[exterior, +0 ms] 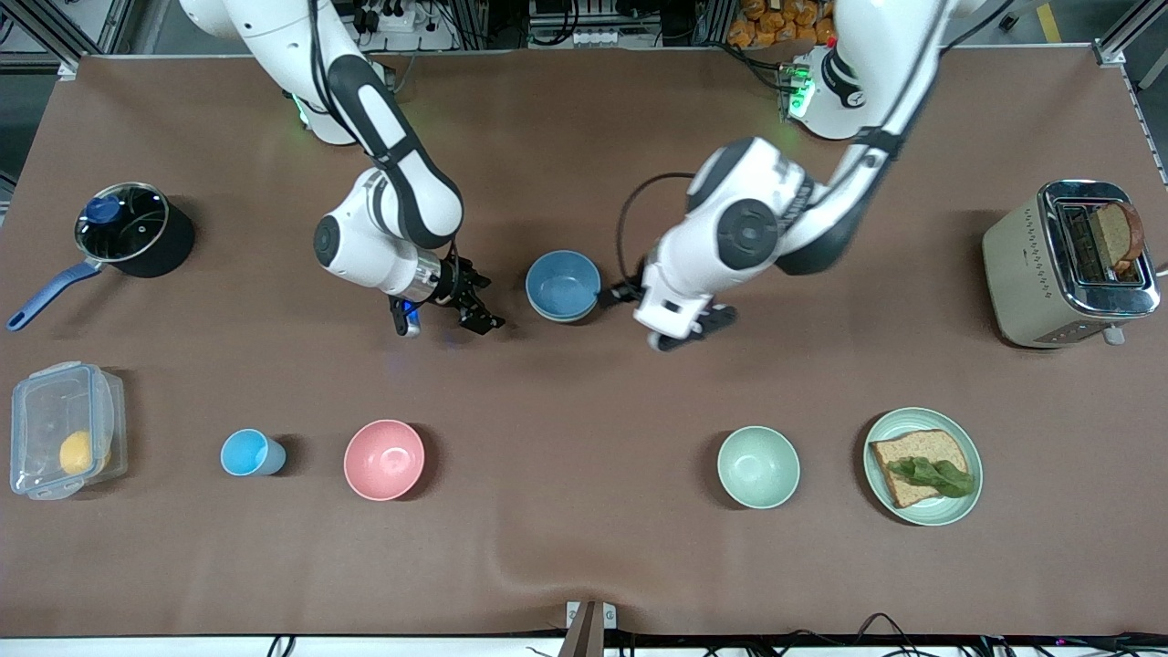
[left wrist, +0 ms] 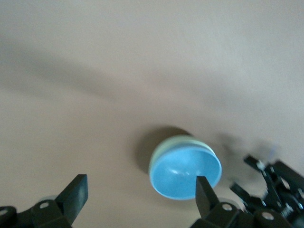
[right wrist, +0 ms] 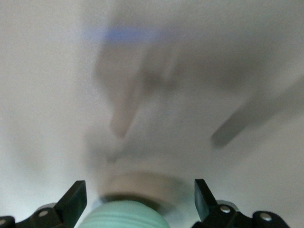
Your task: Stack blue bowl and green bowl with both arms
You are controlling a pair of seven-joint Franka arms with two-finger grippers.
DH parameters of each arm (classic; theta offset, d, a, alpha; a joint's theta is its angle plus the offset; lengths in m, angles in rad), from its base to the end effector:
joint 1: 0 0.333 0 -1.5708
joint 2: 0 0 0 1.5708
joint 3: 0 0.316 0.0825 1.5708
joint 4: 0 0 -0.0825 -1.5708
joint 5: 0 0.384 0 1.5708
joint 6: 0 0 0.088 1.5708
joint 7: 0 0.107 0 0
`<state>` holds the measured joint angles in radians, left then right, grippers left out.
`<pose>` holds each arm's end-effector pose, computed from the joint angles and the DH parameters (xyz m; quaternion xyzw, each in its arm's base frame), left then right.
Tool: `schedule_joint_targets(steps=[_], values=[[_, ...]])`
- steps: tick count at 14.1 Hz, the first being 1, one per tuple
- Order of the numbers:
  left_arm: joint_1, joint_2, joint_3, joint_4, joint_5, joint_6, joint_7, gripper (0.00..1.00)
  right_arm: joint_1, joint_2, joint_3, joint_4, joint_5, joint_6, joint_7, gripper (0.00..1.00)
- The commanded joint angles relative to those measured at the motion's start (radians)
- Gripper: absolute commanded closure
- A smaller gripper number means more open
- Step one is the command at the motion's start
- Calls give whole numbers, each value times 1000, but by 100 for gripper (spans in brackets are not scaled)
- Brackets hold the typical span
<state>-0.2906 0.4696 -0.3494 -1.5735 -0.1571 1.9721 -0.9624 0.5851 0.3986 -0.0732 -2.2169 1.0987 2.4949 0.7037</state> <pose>0.5544 -0.3862 0.3816 0.9669 0.2057 -0.1231 0.0873 0.4693 0.2565 0.1839 -0.8112 0.5130 0.1956 0.2013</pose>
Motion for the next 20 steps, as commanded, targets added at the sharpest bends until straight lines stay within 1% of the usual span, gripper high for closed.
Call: schedule_joint_targets(steps=[1, 3, 4, 5, 6, 7, 8, 10, 11, 12, 14, 15, 16, 18, 19, 20], values=[[54, -64, -7, 10, 100, -80, 3, 0, -51, -84, -83, -20, -168, -201, -6, 0], [117, -106, -7, 10, 123, -134, 62, 0, -50, -102, -164, 25, -306, -360, 2, 0], [152, -124, -7, 9, 123, -162, 101, 0, -50, -104, -196, 52, -379, -416, -3, 0], [184, -144, -7, 10, 123, -188, 143, 0, -50, -106, -226, 83, -486, -476, -10, 0], [214, -164, -7, 9, 123, -211, 183, 0, -51, -106, -255, 132, -623, -549, -13, 0], [246, -181, -7, 9, 128, -226, 224, 0, -53, -106, -275, 185, -722, -618, -13, 0], [275, -196, -7, 9, 128, -239, 272, 0, -53, -104, -295, 238, -776, -684, -13, 0], [321, -216, -7, 6, 134, -262, 353, 0, -53, -103, -342, 334, -842, -787, -35, 0], [352, -232, -8, 6, 149, -280, 400, 0, -53, -104, -368, 377, -890, -819, -93, 0], [381, -244, -11, 6, 151, -283, 451, 0, -54, -103, -405, 419, -916, -849, -180, 0], [410, -250, -10, 6, 151, -285, 499, 0, -65, -101, -447, 471, -930, -896, -323, 0], [425, -252, -8, 9, 151, -283, 504, 0, -67, -106, -464, 499, -951, -924, -337, 0], [444, -255, -8, 13, 156, -283, 517, 0, -67, -107, -471, 549, -971, -967, -343, 0], [484, -256, -7, 13, 162, -271, 582, 0, -64, -122, -479, 720, -977, -1072, -345, 0], [502, -255, -7, 13, 183, -266, 608, 0, -59, -130, -481, 761, -979, -1120, -346, 0], [528, -255, -8, 12, 204, -260, 629, 0, -54, -162, -481, 793, -981, -1145, -346, 0]])
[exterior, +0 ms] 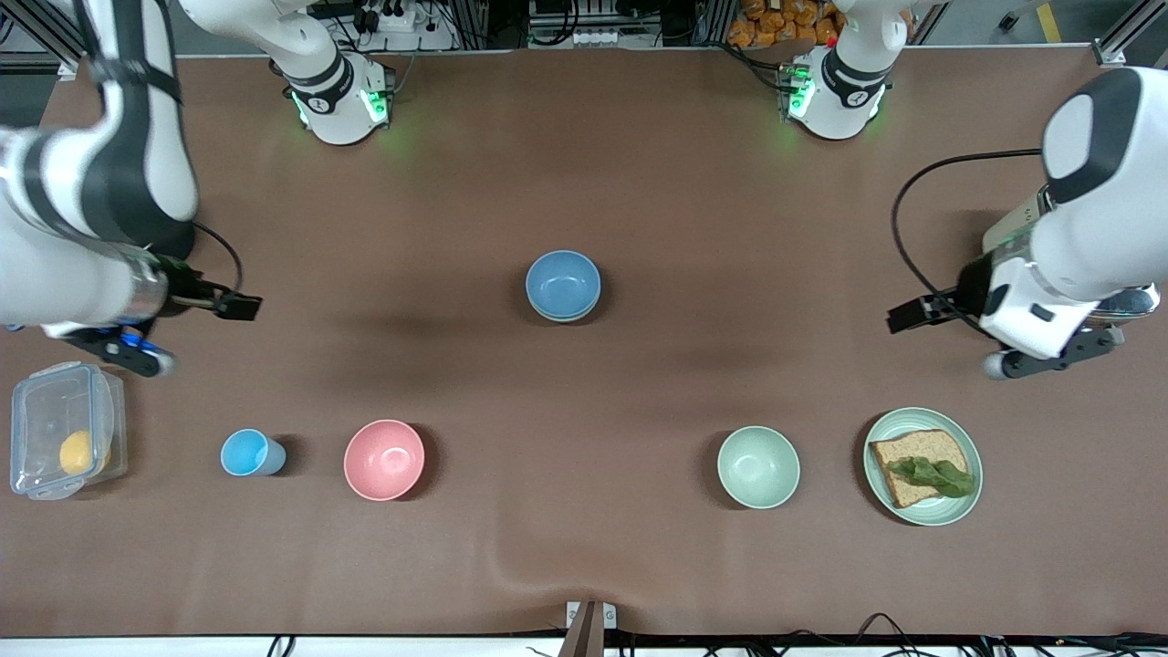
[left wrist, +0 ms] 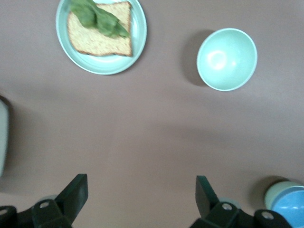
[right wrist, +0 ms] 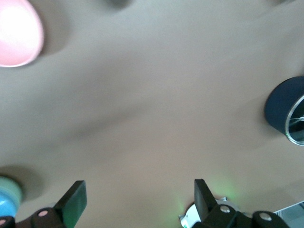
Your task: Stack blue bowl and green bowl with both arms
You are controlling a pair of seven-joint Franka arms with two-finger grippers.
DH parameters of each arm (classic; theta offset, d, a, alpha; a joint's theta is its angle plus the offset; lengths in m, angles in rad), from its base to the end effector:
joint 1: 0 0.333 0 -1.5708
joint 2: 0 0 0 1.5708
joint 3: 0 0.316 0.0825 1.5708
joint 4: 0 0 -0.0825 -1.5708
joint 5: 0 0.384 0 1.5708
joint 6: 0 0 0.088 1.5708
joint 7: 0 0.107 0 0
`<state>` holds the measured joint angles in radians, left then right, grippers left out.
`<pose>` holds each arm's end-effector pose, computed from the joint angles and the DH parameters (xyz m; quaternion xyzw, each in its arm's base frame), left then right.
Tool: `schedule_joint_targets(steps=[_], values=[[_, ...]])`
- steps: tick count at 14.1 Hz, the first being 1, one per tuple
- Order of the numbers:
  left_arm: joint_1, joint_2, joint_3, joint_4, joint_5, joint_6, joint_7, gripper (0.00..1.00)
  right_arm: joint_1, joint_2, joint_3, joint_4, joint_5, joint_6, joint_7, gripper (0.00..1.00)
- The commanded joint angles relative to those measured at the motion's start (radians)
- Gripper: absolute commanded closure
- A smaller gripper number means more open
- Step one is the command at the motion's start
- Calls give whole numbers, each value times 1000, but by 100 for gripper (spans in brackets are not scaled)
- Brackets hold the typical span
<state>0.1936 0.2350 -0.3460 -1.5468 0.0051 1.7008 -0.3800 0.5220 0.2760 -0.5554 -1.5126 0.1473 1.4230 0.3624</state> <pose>0.6189 -0.0744 0.5154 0.9920 0.1160 -0.0421 0.0270 0.5966 0.0324 0.5016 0.9668 -0.1983 -0.1592 0.0253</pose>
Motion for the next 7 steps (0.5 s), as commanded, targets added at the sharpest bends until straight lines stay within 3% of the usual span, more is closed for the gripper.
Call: schedule_joint_targets(steps=[1, 4, 7], values=[[64, -19, -11, -15, 42, 16, 76, 0, 10, -75, 5, 107, -29, -76, -5, 0], [83, -22, -10, -18, 38, 19, 136, 0, 27, -103, 15, 109, -32, -47, -8, 0], [0, -72, 70, -30, 30, 11, 139, 0, 78, -101, 17, 109, -61, -6, -7, 0]])
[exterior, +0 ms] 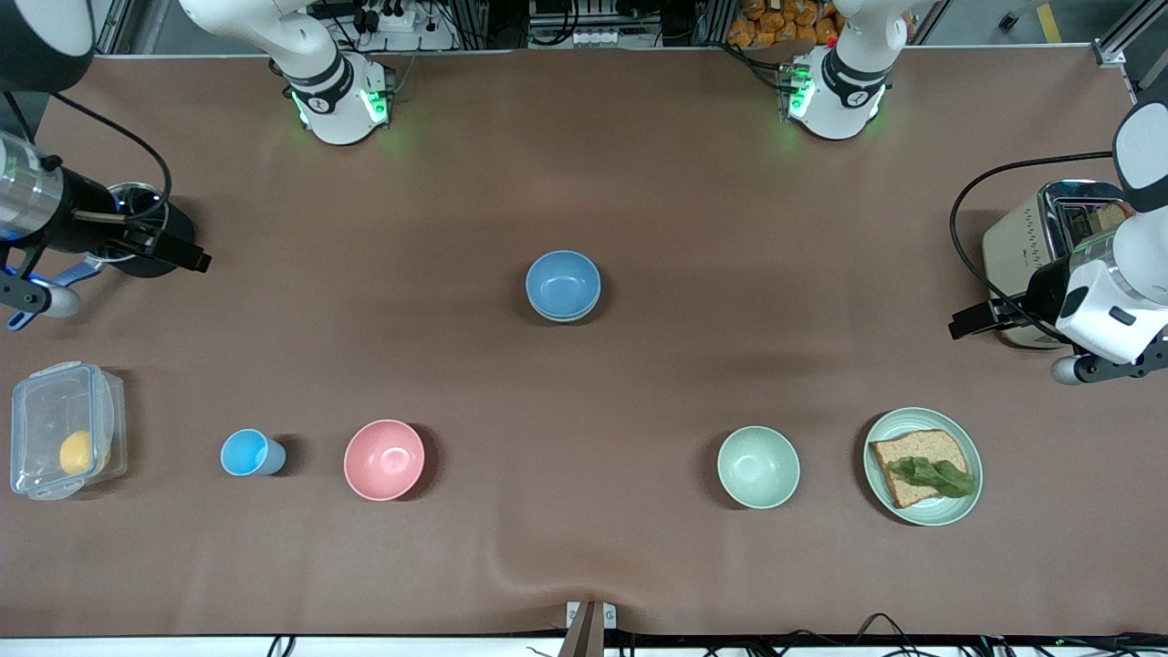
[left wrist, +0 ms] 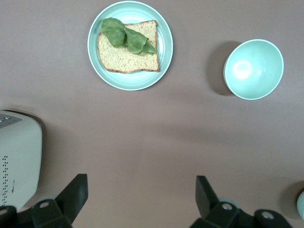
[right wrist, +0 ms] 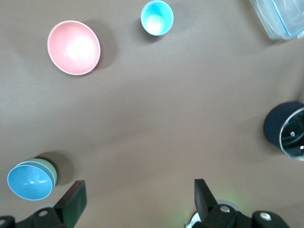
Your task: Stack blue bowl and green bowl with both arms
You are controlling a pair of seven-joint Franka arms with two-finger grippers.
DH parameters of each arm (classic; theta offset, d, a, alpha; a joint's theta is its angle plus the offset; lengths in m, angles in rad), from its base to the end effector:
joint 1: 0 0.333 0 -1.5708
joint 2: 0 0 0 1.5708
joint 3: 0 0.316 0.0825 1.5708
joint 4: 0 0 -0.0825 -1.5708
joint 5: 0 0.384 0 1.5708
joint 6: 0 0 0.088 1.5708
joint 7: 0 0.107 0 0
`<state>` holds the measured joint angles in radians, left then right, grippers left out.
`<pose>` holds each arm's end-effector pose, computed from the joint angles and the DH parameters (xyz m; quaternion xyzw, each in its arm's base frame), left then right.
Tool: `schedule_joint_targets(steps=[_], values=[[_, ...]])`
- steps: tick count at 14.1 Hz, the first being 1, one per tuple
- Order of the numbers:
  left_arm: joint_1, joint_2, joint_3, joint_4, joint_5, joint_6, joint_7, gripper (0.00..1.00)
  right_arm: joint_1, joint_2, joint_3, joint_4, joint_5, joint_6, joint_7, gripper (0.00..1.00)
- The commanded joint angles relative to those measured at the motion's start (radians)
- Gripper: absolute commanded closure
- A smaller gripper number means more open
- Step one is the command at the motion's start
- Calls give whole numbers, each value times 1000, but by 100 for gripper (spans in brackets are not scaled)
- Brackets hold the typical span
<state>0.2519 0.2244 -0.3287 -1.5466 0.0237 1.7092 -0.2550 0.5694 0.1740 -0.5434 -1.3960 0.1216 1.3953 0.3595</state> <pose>0.6222 -0.0272 0.5216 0.9953 0.0899 -0.0286 0.0199 0.5798 0.0581 0.6050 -0.9842 0.1595 0.0767 0.0009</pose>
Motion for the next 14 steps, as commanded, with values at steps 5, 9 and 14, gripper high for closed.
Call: schedule_joint_targets(steps=[5, 9, 14], values=[[-203, -190, 154, -131, 4, -13, 13, 0, 46, 1, -1, -8, -43, 21, -5, 0], [-184, -259, 148, -133, -1, -81, 118, 0, -147, -13, 150, -5, -42, 5, -196, 0], [-347, -272, 285, -90, 5, -92, 175, 0, -578, -45, 591, -5, -138, 51, -263, 0]])
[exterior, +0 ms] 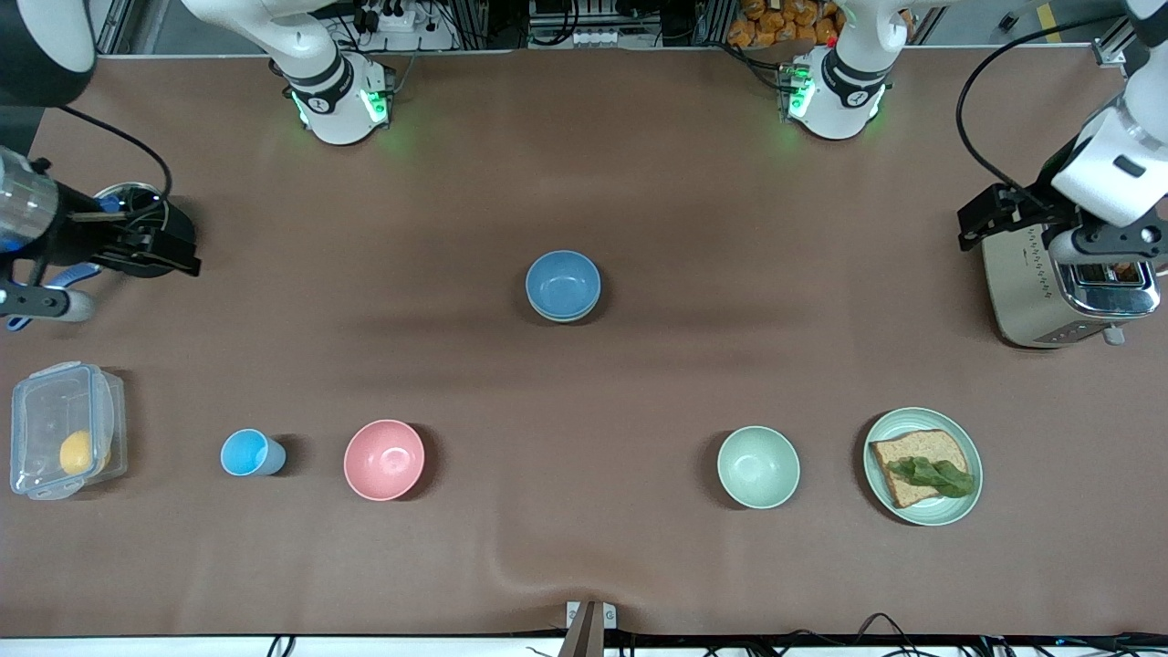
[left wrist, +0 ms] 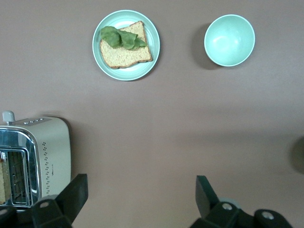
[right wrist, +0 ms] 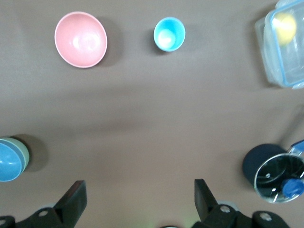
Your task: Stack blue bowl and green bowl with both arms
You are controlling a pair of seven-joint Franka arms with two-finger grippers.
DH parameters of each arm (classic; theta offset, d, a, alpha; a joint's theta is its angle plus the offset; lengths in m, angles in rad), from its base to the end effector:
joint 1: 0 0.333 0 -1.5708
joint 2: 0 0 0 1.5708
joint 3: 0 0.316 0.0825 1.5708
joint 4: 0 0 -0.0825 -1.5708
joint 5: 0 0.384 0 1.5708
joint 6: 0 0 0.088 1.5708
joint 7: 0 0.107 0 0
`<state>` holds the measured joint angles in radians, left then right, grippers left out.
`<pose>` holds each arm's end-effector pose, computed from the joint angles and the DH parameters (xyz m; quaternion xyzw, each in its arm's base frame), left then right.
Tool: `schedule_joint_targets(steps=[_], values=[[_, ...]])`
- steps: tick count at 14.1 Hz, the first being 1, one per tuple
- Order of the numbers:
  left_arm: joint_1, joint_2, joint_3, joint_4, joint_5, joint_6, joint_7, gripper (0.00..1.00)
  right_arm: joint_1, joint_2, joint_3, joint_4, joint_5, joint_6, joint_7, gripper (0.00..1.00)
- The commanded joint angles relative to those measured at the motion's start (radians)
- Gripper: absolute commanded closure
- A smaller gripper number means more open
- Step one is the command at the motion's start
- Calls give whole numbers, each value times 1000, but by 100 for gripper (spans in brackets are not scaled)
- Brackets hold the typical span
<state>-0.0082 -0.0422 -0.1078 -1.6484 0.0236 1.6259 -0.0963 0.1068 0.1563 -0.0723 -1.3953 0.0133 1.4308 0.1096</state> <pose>0.5424 -0.0620 0.6157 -0.9998 0.0104 -0.0112 0.0130 0.5869 0.0254 0.6055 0.9975 -0.0368 -0.0601 0.0033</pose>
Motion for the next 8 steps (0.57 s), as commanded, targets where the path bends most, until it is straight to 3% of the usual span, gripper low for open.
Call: schedule_joint_targets(steps=[1, 4, 8], values=[[-87, -2, 63, 30, -1, -11, 17, 0, -146, -27, 138, -1, -32, 16, -19, 0], [-81, 4, 62, 65, -54, -53, 18, 0, -209, -64, 177, -5, -15, 14, -22, 0], [-76, 10, 60, 78, -71, -69, 17, 0, -206, -99, 174, -13, -18, 3, -34, 0]])
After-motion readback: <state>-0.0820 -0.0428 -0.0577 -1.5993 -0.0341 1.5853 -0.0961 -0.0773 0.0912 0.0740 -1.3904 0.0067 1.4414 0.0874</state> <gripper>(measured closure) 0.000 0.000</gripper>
